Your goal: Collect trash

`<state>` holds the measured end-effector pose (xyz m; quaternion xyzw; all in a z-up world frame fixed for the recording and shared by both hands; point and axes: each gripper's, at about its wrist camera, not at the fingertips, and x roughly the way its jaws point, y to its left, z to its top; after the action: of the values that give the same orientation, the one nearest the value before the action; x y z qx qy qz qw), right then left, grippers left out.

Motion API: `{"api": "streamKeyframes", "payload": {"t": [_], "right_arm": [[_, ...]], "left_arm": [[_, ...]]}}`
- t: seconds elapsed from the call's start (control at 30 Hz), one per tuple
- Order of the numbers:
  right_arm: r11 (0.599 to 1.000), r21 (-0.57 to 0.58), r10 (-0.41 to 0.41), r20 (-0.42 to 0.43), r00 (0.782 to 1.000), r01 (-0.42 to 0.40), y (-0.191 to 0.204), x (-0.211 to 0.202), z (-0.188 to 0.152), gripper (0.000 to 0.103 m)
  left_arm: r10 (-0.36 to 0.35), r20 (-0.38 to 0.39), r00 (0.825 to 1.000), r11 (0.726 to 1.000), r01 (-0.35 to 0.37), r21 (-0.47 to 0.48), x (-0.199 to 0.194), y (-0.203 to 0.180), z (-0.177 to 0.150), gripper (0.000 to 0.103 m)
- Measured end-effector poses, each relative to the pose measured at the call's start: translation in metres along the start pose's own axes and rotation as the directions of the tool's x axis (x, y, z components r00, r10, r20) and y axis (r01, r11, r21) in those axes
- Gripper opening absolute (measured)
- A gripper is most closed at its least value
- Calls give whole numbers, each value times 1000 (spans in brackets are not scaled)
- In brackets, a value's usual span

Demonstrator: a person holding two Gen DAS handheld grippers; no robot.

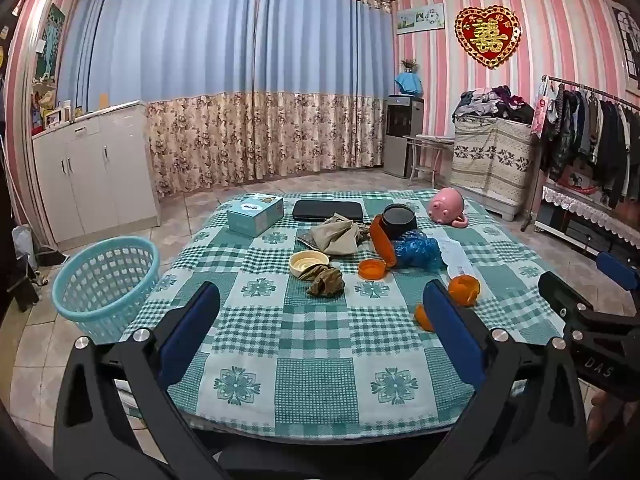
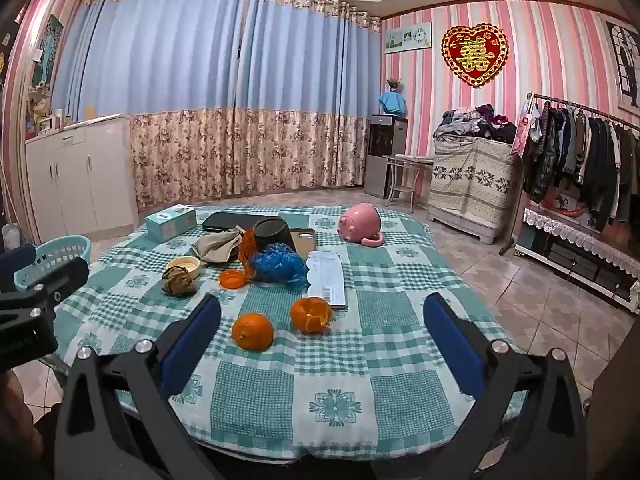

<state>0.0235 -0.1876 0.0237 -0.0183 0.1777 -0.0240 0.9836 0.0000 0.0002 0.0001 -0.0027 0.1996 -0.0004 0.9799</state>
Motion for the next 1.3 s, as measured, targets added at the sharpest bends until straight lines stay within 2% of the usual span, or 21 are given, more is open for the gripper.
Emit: {"api": "streamKeyframes", "payload": {"t": [1.3], "right_arm": [[1000,-5,-1,2,1000,1,1,-3,2,99]], "left_arm": [[-3,26,1000,1000,3,-17,-5,2,5,98]]}}
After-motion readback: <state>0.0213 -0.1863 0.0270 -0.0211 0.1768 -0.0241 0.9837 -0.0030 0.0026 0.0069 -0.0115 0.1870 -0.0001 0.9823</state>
